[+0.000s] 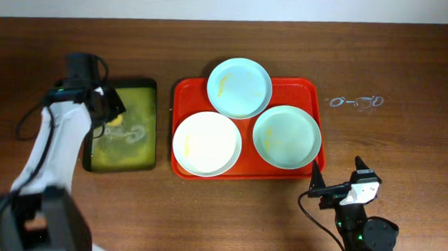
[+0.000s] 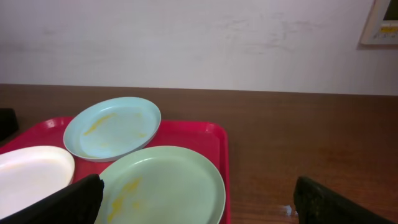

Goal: Clean dirty plates on tray and stack at the side

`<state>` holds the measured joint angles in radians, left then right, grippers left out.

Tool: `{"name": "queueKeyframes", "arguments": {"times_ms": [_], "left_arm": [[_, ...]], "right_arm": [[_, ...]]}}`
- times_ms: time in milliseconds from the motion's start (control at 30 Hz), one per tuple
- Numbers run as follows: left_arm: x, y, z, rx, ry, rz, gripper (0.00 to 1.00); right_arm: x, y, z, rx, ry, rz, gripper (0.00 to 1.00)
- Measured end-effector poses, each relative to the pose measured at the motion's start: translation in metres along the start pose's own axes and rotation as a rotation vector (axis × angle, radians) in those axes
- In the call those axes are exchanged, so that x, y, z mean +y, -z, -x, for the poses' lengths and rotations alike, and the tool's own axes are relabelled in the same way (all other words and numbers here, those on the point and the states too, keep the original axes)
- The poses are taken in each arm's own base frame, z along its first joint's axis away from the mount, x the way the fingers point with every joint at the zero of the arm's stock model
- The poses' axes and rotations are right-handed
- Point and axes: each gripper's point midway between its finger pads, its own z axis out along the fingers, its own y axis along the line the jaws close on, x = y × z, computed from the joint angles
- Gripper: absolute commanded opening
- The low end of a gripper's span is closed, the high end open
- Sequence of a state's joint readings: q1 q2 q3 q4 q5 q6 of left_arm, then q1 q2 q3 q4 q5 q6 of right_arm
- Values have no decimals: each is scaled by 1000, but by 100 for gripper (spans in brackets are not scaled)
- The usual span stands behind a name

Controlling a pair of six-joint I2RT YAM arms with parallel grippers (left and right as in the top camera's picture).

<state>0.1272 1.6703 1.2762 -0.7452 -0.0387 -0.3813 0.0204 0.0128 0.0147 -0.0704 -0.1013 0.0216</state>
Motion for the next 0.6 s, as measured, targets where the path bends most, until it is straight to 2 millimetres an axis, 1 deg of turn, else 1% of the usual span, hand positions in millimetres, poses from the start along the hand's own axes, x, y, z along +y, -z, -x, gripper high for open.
{"name": "queueKeyframes", "arguments": {"times_ms": [33, 67, 100, 133, 200, 233, 267, 300, 333, 400, 433, 467, 500, 533, 567, 600], "left_arm": [[-5, 20, 10, -53, 1, -30, 0], [-7, 29, 16, -82, 2, -45, 0], [-7, 30, 17, -88, 3, -46, 0], [-7, 24, 15, -81, 3, -44, 0], [-3, -4, -3, -13, -1, -21, 0], [1, -25, -20, 53, -6, 0, 0], [4, -41, -37, 117, -12, 16, 0], [5, -47, -47, 154, -16, 20, 0], [3, -47, -58, 199, -17, 6, 0], [-6, -32, -54, 195, -17, -36, 0], [-14, -14, -45, 162, -18, -77, 0], [-24, 8, -33, 107, -22, -127, 0], [-39, 39, -21, 29, -39, -197, 0], [-58, 74, -15, -41, -74, -271, 0], [-70, 88, -18, -62, -102, -305, 0], [-89, 102, -28, -63, -152, -350, 0]], "right_arm": [[0, 0, 0, 0, 0, 0, 98], [0, 0, 0, 0, 0, 0, 98], [0, 0, 0, 0, 0, 0, 98], [0, 0, 0, 0, 0, 0, 98], [0, 0, 0, 0, 0, 0, 98], [0, 0, 0, 0, 0, 0, 98], [0, 0, 0, 0, 0, 0, 98], [0, 0, 0, 0, 0, 0, 98], [0, 0, 0, 0, 0, 0, 99], [0, 0, 0, 0, 0, 0, 98], [0, 0, 0, 0, 1, 0, 98], [0, 0, 0, 0, 0, 0, 98], [0, 0, 0, 0, 0, 0, 98], [0, 0, 0, 0, 0, 0, 98], [0, 0, 0, 0, 0, 0, 98], [0, 0, 0, 0, 0, 0, 98]]}}
